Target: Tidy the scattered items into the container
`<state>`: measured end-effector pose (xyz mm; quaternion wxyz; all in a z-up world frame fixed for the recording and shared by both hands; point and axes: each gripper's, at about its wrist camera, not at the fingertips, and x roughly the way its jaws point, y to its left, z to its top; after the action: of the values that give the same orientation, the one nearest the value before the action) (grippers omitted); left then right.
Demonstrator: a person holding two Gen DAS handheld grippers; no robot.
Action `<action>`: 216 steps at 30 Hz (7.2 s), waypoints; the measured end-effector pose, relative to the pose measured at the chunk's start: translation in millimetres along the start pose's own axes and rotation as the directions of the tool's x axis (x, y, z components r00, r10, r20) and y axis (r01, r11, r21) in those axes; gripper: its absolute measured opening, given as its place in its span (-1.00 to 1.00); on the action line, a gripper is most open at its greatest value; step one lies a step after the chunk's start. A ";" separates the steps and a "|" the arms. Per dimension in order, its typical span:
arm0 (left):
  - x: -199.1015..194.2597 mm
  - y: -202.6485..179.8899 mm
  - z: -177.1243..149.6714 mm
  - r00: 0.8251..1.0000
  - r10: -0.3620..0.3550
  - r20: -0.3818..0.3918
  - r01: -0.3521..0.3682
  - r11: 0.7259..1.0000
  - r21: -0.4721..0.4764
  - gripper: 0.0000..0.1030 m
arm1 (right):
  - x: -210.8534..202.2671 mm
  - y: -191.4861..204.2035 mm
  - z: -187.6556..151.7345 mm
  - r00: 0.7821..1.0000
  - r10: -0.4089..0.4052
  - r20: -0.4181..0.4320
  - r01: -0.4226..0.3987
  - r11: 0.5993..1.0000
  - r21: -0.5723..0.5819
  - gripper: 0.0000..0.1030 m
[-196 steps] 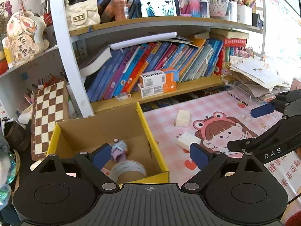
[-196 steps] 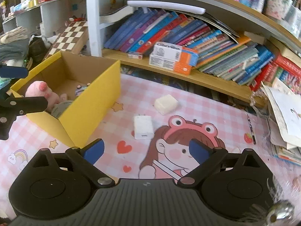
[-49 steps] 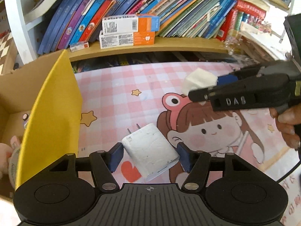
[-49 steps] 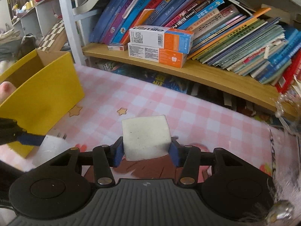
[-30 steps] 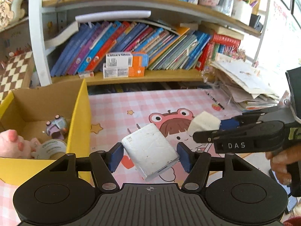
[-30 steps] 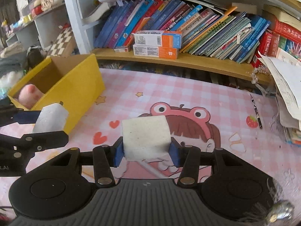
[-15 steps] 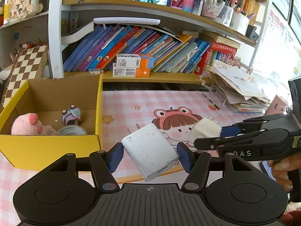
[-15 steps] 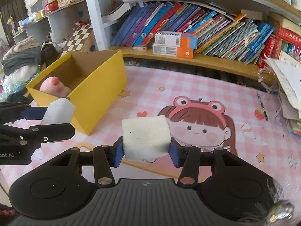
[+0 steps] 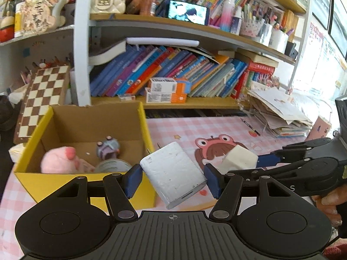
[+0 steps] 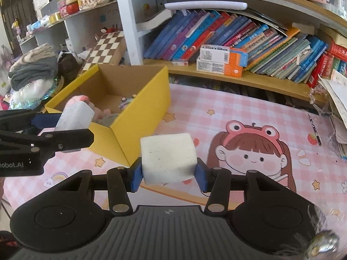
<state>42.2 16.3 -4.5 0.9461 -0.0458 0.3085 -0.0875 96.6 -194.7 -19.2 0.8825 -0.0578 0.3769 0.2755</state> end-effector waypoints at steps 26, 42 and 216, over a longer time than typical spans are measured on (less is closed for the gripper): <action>-12.6 100.2 36.4 0.994 0.000 0.110 -0.003 1.000 0.025 0.21 | 39.1 90.6 75.7 0.998 -0.018 0.056 0.027 0.986 -0.162 -0.10; 42.5 151.4 60.2 0.997 0.044 0.062 -0.045 0.999 0.007 0.21 | 110.4 111.9 127.8 1.000 0.007 0.005 -0.006 0.946 -0.323 -0.10; -2.2 5.0 -43.3 0.946 0.302 -0.119 -0.297 0.953 0.061 0.90 | -4.5 14.6 -50.9 0.944 -0.326 -0.051 0.330 0.935 0.127 0.96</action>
<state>15.5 20.2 -38.8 0.9277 0.0274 0.3693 0.0478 54.1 -200.2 -50.6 0.9124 -0.0644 0.3922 0.0976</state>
